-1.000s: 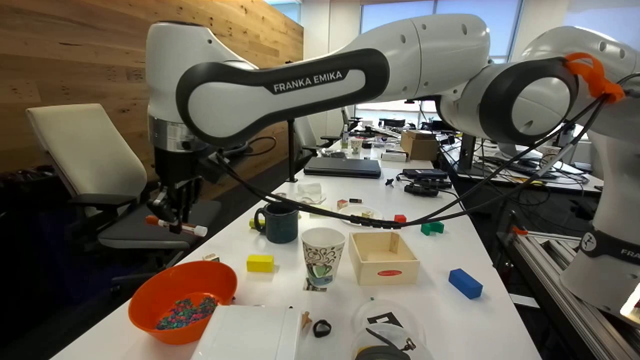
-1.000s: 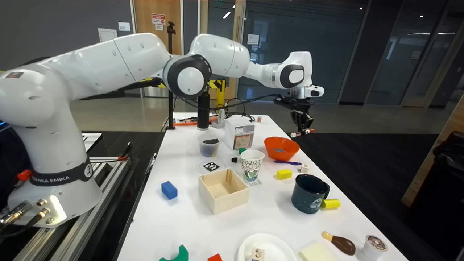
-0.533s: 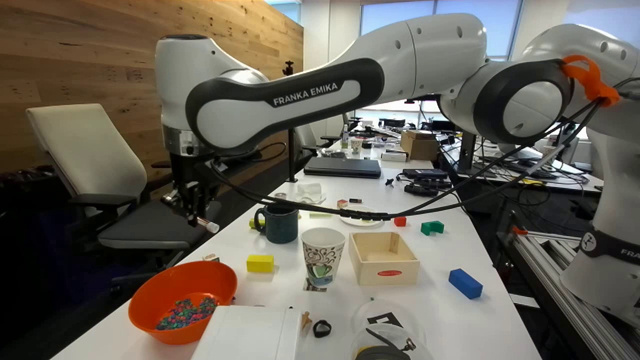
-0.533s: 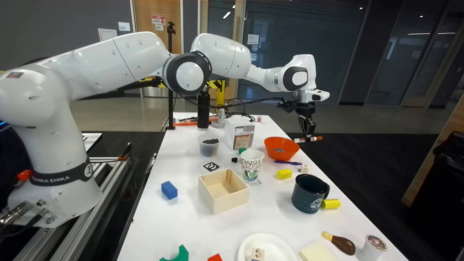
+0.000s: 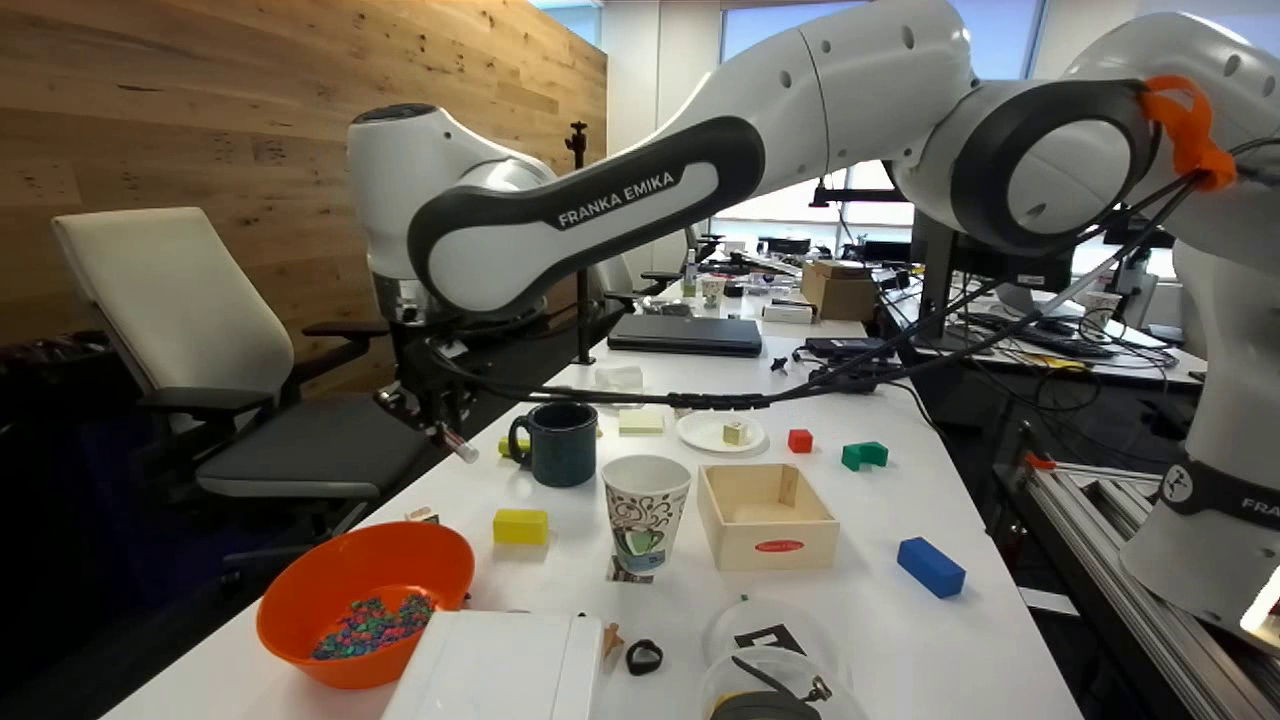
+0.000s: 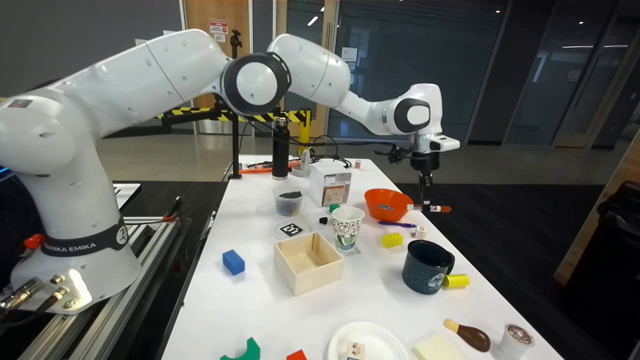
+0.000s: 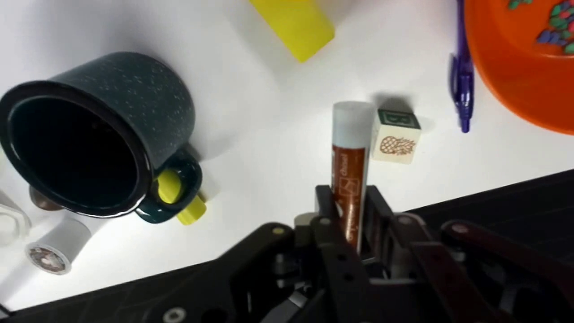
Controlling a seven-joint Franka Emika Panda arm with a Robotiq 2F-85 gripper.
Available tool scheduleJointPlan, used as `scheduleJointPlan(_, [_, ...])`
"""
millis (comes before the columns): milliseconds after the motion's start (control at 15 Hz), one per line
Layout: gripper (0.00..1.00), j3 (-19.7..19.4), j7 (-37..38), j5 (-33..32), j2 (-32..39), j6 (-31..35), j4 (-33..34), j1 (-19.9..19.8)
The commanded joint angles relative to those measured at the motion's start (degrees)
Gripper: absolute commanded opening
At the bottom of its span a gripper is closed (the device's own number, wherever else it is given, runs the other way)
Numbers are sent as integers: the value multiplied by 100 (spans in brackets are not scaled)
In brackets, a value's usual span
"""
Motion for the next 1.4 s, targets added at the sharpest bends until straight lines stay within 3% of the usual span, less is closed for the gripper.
scheduleJointPlan(0, [5, -141, 605, -7, -866, 485, -1352, 127])
scheduleJointPlan(267, [5, -388, 1023, -163, -1428, 814, -2218, 388])
scheduleJointPlan(733, [5, -237, 2170, -883, -2442, 803, -3759, 581])
scheduleJointPlan(1333, [5, -83, 2321, -2161, -3904, 1363, -5959, 334])
